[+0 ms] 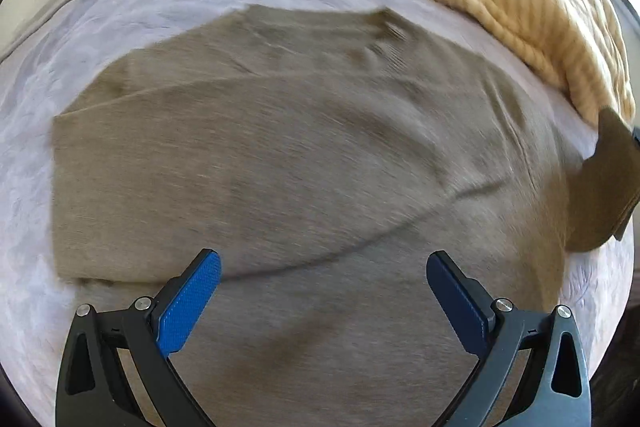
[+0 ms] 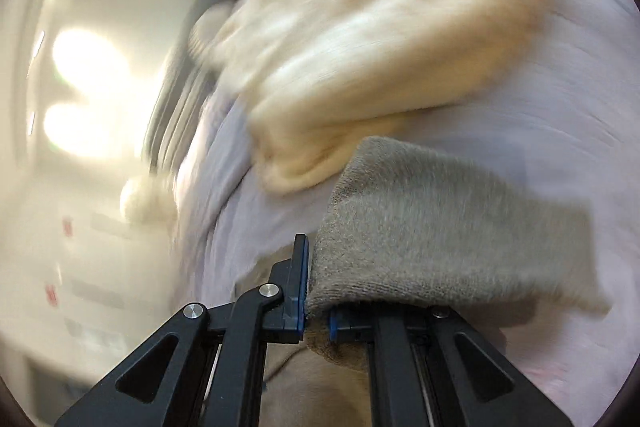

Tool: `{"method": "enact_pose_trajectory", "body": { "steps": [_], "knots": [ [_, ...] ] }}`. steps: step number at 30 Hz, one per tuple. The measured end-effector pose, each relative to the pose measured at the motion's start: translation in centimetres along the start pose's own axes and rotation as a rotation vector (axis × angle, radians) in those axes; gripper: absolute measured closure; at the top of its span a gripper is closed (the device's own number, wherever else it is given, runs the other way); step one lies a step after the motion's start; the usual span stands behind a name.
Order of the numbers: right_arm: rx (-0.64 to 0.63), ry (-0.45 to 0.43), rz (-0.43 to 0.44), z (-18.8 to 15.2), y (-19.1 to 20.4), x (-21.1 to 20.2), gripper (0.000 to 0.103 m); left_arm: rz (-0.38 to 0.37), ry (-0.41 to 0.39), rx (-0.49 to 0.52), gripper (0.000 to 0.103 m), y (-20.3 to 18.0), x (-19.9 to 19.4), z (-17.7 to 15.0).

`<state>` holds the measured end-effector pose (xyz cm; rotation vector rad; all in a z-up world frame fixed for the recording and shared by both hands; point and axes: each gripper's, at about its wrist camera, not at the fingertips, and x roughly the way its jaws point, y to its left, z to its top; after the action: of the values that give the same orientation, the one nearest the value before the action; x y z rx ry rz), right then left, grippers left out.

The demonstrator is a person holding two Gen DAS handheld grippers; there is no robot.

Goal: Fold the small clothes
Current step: 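Carry the held sleeve across the sweater body toward the left tool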

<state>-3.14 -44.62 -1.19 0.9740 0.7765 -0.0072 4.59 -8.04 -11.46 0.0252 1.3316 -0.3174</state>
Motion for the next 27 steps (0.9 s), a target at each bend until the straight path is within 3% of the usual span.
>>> {"method": "enact_pose_trajectory", "body": {
  "steps": [3, 6, 10, 13, 14, 16, 17, 18, 20, 22, 23, 24, 26, 27],
  "knots": [
    [-0.247, 0.104, 0.005, -1.8, 7.0, 4.6, 0.094, 0.005, 0.005, -0.061, 0.000, 3.2, -0.1, 0.2],
    [-0.489, 0.250, -0.003, -6.2, 12.9, 9.7, 0.094, 0.029, -0.009, -0.141, 0.000, 6.2, -0.1, 0.5],
    [-0.650, 0.464, -0.068, -13.1, 15.1, 16.9, 0.094, 0.060, -0.055, -0.199, 0.000, 9.7, -1.0, 0.2],
    [-0.586, 0.574, -0.185, -15.6, 13.0, 20.6, 0.091, 0.079, -0.068, -0.220, 0.000, 11.3, -1.1, 0.2],
    [-0.532, 0.574, -0.185, -15.9, 12.4, 20.6, 0.086, 0.078, -0.070, -0.226, 0.000, 11.7, -1.1, 0.2],
    [-0.375, 0.549, -0.127, -15.2, 10.8, 19.8, 0.064, 0.061, -0.086, -0.238, 0.000, 13.0, -1.5, -0.2],
    [-0.290, 0.530, -0.100, -14.9, 10.1, 19.0, 0.047, 0.052, -0.092, -0.242, 0.000, 13.5, -1.7, -0.4],
    [-0.192, 0.490, -0.072, -14.5, 9.3, 18.0, 0.041, 0.040, -0.098, -0.246, 0.000, 13.5, -1.3, 0.2],
    [-0.035, 0.393, -0.086, -13.8, 7.7, 16.1, 0.039, -0.003, -0.111, -0.255, 0.000, 14.2, -1.8, 0.0],
    [0.080, 0.312, -0.101, -12.8, 6.1, 15.2, 0.041, -0.077, -0.127, -0.263, 0.000, 14.4, -2.2, -0.2],
    [0.125, 0.279, -0.112, -12.4, 5.5, 14.9, 0.061, -0.119, -0.135, -0.267, 0.000, 14.6, -2.2, -0.1],
    [0.144, 0.258, -0.139, -12.0, 5.4, 15.1, 0.090, -0.151, -0.138, -0.271, 0.000, 14.5, -2.1, 0.1],
    [0.048, 0.261, -0.163, -11.9, 7.1, 15.9, 0.094, -0.236, -0.139, -0.284, 0.000, 14.8, -1.9, 0.4],
    [-0.075, 0.271, -0.167, -12.0, 9.1, 16.6, 0.094, -0.268, -0.138, -0.291, 0.000, 14.8, -1.9, 0.5]
  ]
}}
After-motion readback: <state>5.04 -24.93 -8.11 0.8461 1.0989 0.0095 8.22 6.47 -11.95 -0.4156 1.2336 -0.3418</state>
